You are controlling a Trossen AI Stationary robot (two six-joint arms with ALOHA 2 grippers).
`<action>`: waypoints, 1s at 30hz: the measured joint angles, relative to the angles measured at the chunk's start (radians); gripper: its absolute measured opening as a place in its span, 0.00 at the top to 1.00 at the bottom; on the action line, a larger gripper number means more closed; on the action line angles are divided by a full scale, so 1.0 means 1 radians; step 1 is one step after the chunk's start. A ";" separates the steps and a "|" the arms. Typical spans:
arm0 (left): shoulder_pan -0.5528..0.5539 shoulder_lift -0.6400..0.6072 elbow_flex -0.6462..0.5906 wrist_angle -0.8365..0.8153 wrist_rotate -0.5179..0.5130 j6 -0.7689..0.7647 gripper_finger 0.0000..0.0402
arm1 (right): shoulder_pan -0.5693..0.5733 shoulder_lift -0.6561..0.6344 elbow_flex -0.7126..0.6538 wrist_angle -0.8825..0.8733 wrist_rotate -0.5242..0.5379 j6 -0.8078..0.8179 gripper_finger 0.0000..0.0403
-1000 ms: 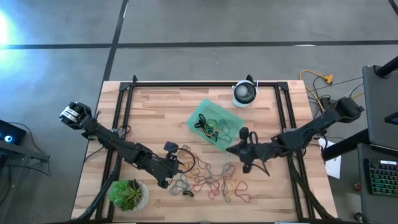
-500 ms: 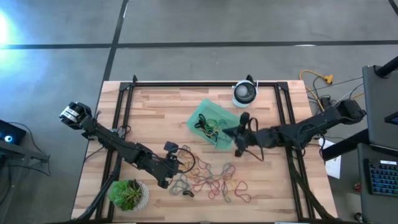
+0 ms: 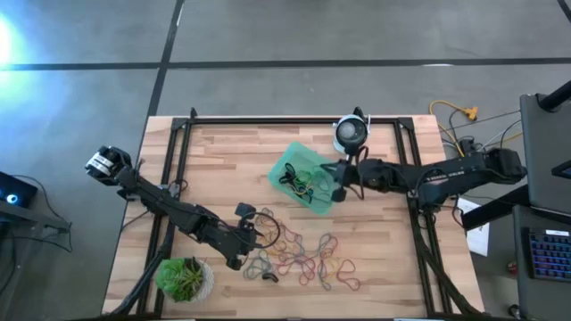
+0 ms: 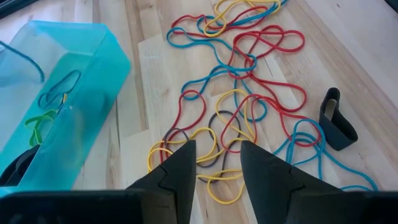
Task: Pick and place rubber bands into bin
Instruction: Put the blue rubber band into the blue bin, then put the yellow rubber band into the blue bin
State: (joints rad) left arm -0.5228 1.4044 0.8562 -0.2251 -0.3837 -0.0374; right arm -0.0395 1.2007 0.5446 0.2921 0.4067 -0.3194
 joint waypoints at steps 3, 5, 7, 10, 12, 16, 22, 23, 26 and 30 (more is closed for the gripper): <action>0.000 0.000 0.000 0.000 0.000 0.000 0.72 | -0.013 0.000 -0.020 0.002 -0.027 0.020 0.98; 0.000 0.000 0.000 0.000 0.000 0.001 0.72 | -0.021 0.000 -0.036 0.003 -0.081 0.025 0.97; 0.000 0.000 0.000 0.001 0.000 0.001 0.72 | -0.026 0.001 -0.050 0.003 -0.113 0.035 0.94; 0.000 0.000 0.000 0.002 0.000 0.001 0.72 | -0.030 0.001 -0.064 0.003 -0.120 0.056 0.89; 0.000 0.000 0.000 0.004 0.000 0.001 0.72 | -0.030 0.001 -0.068 0.004 -0.120 0.061 0.84; 0.000 0.000 0.000 0.004 0.000 0.001 0.72 | -0.030 0.001 -0.068 0.004 -0.137 0.073 0.74; 0.004 0.000 -0.008 0.005 -0.039 -0.006 0.72 | -0.029 0.001 -0.068 0.003 -0.343 0.044 0.66; 0.007 0.000 -0.016 0.005 -0.058 -0.006 0.72 | -0.029 0.001 -0.067 0.002 -0.374 0.051 0.66; 0.020 0.000 -0.056 0.006 -0.096 -0.008 0.72 | -0.028 0.000 -0.061 0.003 -0.447 0.081 0.66; 0.046 0.000 -0.112 0.006 -0.097 -0.008 0.72 | -0.010 -0.001 -0.055 0.001 -0.495 0.088 0.66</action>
State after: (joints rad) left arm -0.4770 1.4044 0.7439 -0.2189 -0.4805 -0.0456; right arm -0.0490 1.1999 0.4891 0.2932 -0.0887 -0.2310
